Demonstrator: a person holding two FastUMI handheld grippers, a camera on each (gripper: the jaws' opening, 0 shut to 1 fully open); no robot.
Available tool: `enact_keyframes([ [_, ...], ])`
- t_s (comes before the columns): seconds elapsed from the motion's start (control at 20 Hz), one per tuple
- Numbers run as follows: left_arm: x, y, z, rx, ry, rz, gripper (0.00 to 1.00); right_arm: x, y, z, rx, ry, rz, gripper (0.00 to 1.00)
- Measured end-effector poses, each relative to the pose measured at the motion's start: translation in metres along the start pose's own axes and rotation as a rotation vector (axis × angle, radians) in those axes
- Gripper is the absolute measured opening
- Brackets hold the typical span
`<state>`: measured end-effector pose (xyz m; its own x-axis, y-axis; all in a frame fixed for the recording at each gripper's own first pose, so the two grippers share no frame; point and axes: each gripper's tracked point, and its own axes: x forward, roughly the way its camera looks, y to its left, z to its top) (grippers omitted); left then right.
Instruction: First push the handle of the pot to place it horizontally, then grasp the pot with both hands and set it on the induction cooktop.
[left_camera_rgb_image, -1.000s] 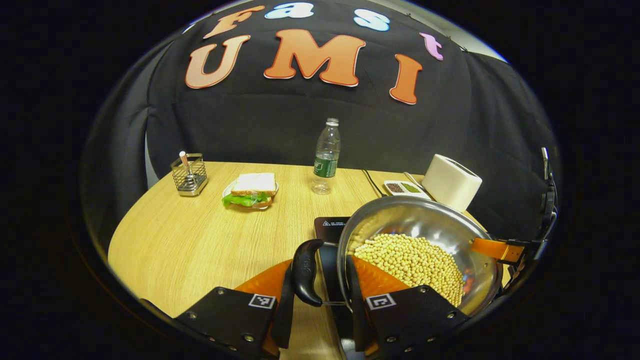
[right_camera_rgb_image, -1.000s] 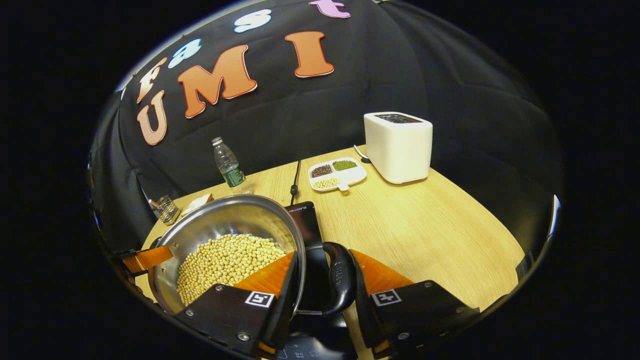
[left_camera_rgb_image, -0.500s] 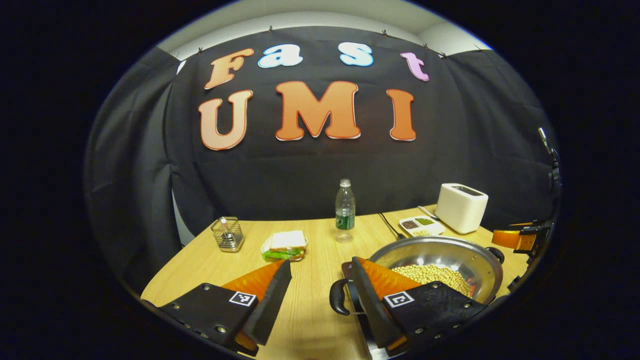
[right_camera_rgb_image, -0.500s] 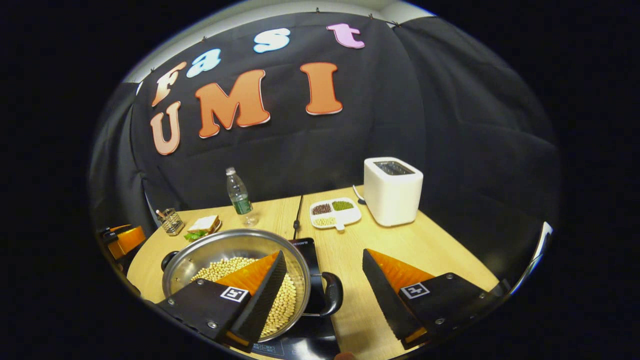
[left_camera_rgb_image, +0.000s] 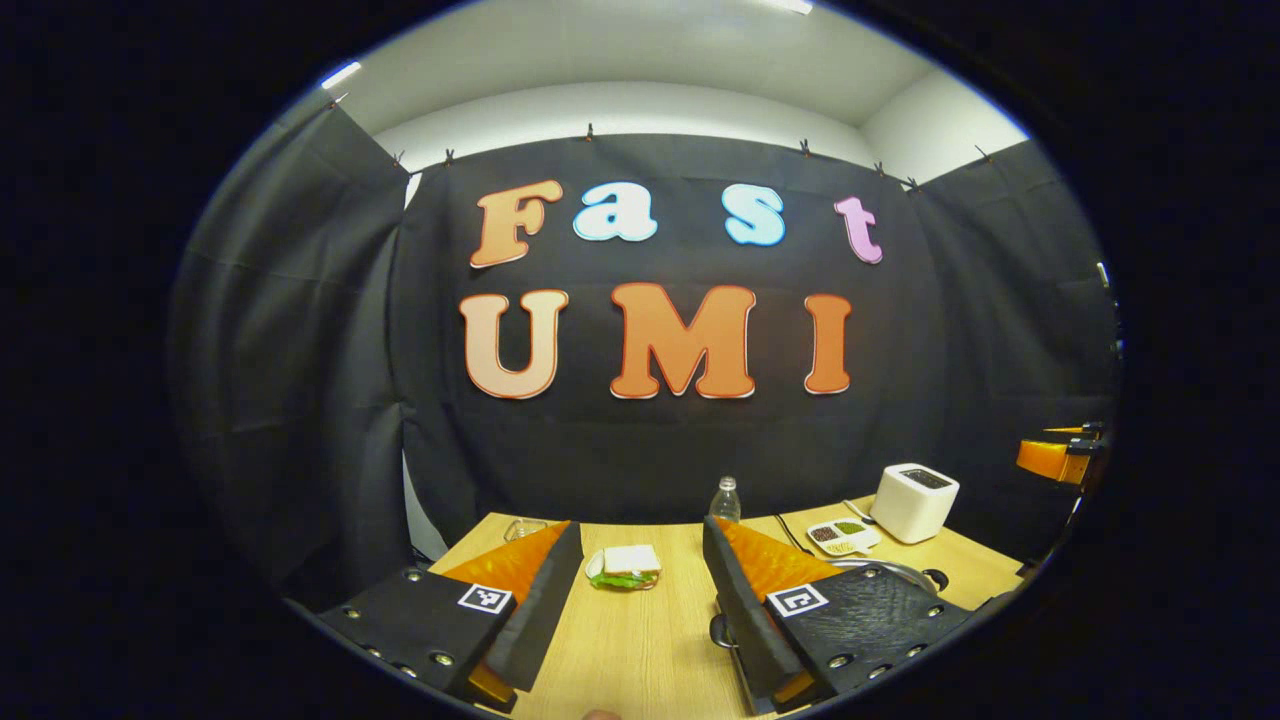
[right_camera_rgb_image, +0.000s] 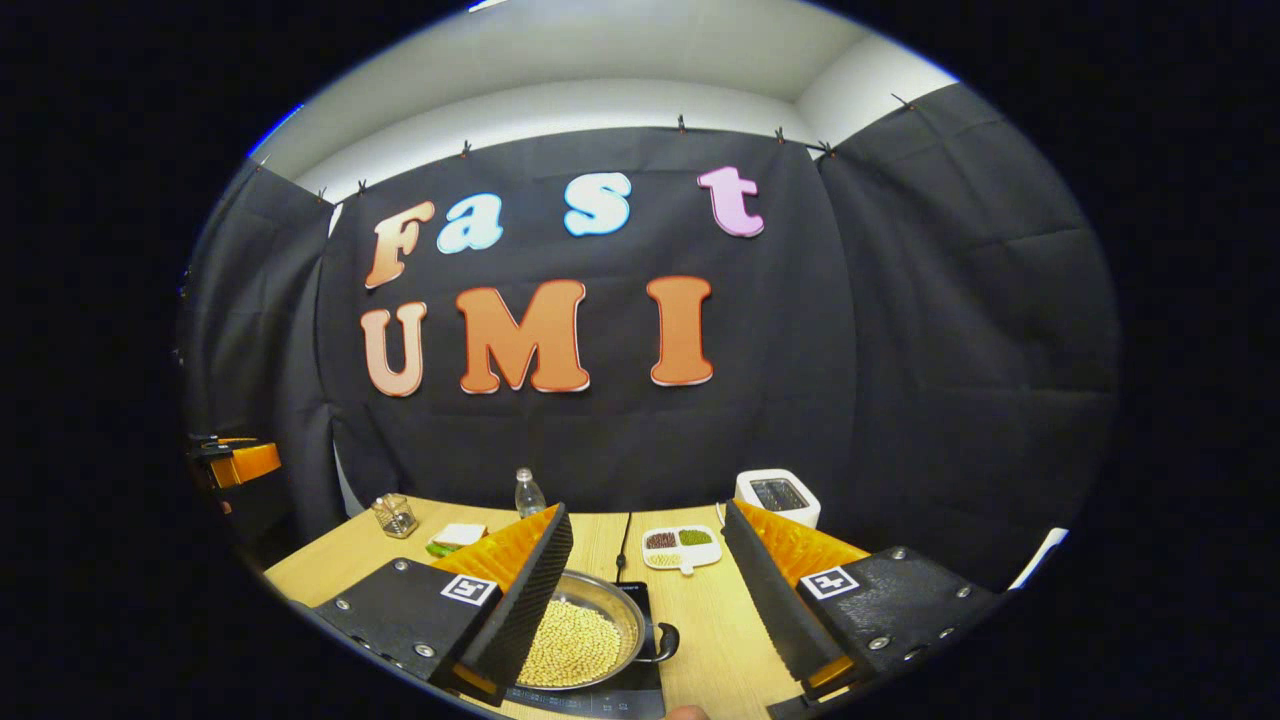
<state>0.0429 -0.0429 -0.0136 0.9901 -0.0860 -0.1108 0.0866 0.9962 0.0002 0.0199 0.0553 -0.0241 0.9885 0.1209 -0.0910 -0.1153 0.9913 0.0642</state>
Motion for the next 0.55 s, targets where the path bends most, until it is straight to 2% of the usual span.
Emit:
enact_keyframes([
  [0.15, -0.029, 0.032, 0.041, 0.012, -0.063, 0.034, 0.77, -0.028, -0.002, 0.039, 0.010, -0.044, 0.024, 0.95],
  [0.3, -0.057, 0.046, 0.066, 0.014, -0.096, 0.046, 0.77, -0.049, -0.018, 0.069, -0.032, -0.117, 0.000, 0.94],
  [0.45, -0.076, 0.066, 0.085, 0.033, -0.140, 0.089, 0.77, -0.064, -0.015, 0.078, -0.016, -0.144, 0.021, 0.95],
  [0.5, -0.079, 0.070, 0.088, 0.040, -0.151, 0.102, 0.77, -0.066, -0.015, 0.077, -0.011, -0.143, 0.025, 1.00],
  [0.55, -0.083, 0.071, 0.088, 0.044, -0.156, 0.105, 0.77, -0.066, -0.017, 0.076, -0.009, -0.140, 0.027, 1.00],
])
